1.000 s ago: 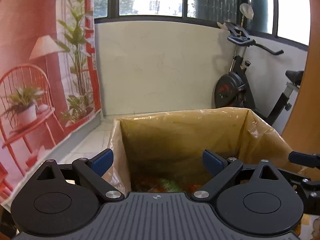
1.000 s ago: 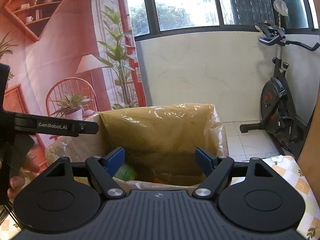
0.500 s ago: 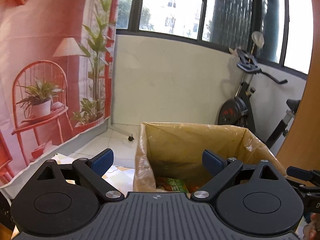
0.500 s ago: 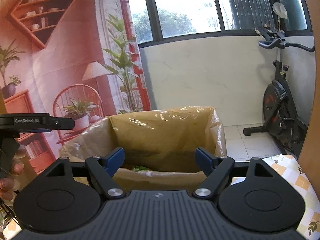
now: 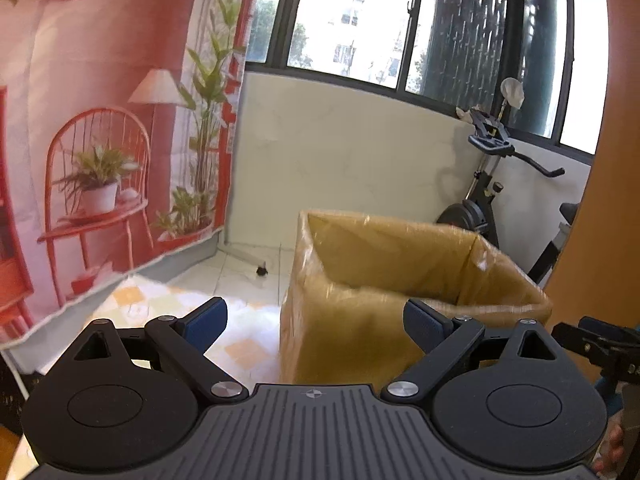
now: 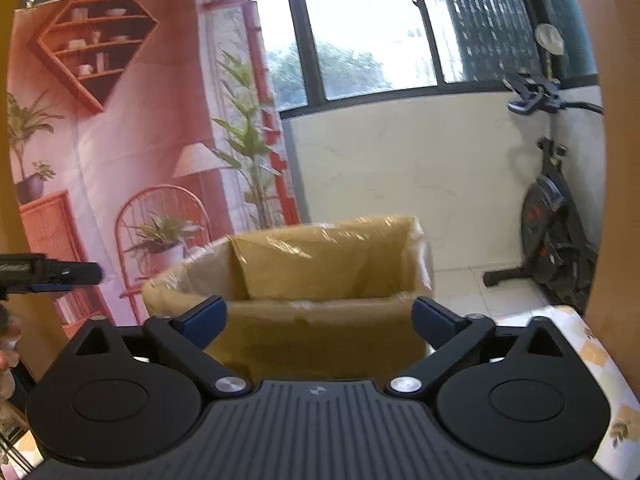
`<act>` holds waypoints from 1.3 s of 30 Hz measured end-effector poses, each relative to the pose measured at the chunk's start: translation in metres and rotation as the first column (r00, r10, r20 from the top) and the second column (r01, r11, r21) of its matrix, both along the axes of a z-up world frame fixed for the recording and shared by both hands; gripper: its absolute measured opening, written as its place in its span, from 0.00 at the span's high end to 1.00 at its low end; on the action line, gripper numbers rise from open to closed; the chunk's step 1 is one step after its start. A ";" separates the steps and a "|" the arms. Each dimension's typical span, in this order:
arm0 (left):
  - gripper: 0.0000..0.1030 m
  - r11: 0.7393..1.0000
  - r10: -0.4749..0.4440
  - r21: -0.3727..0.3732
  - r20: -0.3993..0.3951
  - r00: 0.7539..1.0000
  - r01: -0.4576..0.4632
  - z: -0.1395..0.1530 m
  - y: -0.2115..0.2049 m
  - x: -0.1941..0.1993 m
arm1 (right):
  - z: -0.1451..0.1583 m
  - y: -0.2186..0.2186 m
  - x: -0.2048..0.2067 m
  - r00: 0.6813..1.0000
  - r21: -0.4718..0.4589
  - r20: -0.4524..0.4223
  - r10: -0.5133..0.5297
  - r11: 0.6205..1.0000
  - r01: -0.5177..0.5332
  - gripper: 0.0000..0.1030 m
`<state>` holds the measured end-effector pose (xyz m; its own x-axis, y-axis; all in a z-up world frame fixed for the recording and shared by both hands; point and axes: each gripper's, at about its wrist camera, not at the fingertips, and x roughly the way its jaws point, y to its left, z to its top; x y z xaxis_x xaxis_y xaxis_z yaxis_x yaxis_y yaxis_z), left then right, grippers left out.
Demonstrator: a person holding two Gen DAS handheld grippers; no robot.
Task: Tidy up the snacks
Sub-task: 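Move both grippers back down to the remaining snack bags, then grasp the yellow chip bag with left gripper while right grasps another orange bag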
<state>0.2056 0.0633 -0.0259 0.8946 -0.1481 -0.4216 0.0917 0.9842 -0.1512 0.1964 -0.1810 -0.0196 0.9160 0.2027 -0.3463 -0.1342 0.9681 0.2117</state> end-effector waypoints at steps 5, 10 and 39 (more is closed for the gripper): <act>0.07 0.999 0.021 -0.030 -0.048 0.999 -0.022 -0.024 0.014 -0.020 | -0.018 -0.007 -0.017 0.999 -0.037 -0.018 -0.030 0.999 0.029 0.00; 0.07 0.995 0.067 -0.068 -0.098 0.993 -0.074 -0.044 0.033 -0.029 | -0.046 -0.017 -0.036 0.997 -0.055 -0.039 -0.065 0.997 0.063 0.00; 0.08 0.992 0.099 -0.055 -0.176 0.979 -0.110 -0.074 0.037 -0.028 | -0.142 -0.062 -0.048 0.935 0.159 -0.327 -0.138 0.967 0.198 0.07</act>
<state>0.1781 0.1000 -0.1000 0.8213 -0.0895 -0.5634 -0.0442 0.9747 -0.2193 0.1484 -0.2426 -0.1611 0.7945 0.1441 -0.5900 0.1286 0.9095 0.3953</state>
